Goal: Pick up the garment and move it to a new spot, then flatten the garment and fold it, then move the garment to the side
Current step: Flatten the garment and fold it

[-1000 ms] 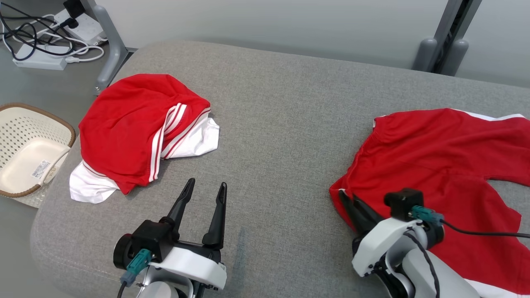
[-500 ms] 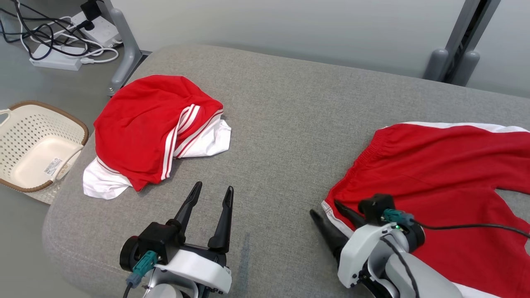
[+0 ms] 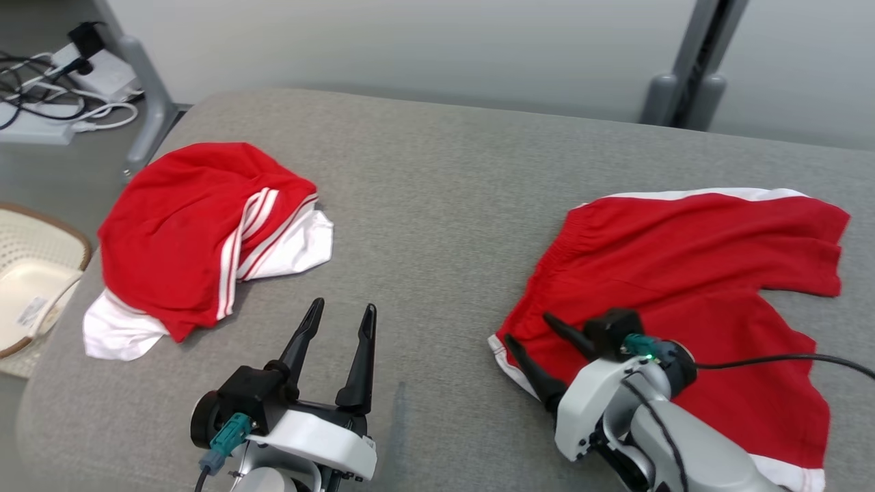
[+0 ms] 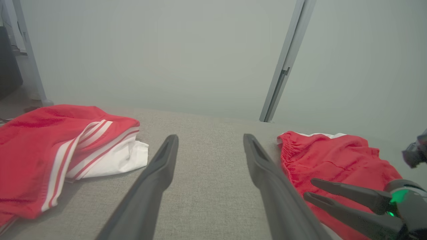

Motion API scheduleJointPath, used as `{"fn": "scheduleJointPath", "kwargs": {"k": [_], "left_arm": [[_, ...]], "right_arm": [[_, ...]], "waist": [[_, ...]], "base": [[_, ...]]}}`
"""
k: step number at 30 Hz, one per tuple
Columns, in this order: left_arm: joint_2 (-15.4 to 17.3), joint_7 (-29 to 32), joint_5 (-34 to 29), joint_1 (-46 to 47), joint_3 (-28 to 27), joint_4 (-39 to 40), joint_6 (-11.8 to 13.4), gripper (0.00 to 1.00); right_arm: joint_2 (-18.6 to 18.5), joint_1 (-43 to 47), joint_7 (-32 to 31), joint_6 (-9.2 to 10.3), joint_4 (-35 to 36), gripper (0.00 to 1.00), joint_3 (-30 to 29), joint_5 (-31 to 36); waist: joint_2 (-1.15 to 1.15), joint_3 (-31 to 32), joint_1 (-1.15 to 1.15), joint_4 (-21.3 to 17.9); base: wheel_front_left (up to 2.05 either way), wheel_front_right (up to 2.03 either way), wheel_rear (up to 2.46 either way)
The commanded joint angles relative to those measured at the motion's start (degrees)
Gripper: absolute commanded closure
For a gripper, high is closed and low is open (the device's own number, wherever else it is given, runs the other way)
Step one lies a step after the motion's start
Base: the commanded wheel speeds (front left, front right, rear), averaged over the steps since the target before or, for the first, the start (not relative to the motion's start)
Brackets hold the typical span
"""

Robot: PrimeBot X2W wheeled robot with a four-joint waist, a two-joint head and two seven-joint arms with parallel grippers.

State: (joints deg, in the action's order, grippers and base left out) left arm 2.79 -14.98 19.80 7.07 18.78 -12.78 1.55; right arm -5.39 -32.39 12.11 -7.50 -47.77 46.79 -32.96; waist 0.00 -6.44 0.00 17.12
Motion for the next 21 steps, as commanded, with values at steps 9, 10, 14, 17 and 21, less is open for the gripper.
{"fn": "scheduleJointPath", "kwargs": {"k": [9,10,14,17,21], "left_arm": [[0.2,-0.2,-0.5,-0.2,-1.4,-0.2,-0.4,0.00],[0.2,-0.2,-0.4,-0.4,-1.6,-0.3,-0.5,0.00],[0.2,-0.2,0.1,-0.8,-2.2,-0.5,-0.7,0.00],[0.2,-0.2,0.5,-1.0,-2.4,-0.9,-1.0,0.00],[0.2,-0.2,1.2,-1.5,-2.4,-1.5,-1.2,0.00]], "right_arm": [[-6.3,3.5,3.1,0.02,7.2,0.00,-10.1,-1.0],[-6.9,4.5,3.2,0.01,8.4,0.00,-12.2,-0.7],[-7.9,10.3,3.2,0.01,16.5,0.00,-22.9,1.7],[-7.3,15.9,3.1,0.01,22.5,0.00,-30.1,4.6],[-5.4,21.9,3.1,0.01,27.2,0.00,-35.9,8.1]], "waist": [[0.00,1.6,0.00,-8.5],[0.00,1.6,0.00,-9.2],[0.00,1.6,0.00,-11.8],[0.00,1.4,0.00,-13.1],[0.00,1.5,0.00,-14.3]], "base": [[0.00,0.00,0.00],[0.00,0.00,0.00],[0.00,0.00,0.00],[0.00,0.00,0.00],[0.00,0.00,0.00]]}}
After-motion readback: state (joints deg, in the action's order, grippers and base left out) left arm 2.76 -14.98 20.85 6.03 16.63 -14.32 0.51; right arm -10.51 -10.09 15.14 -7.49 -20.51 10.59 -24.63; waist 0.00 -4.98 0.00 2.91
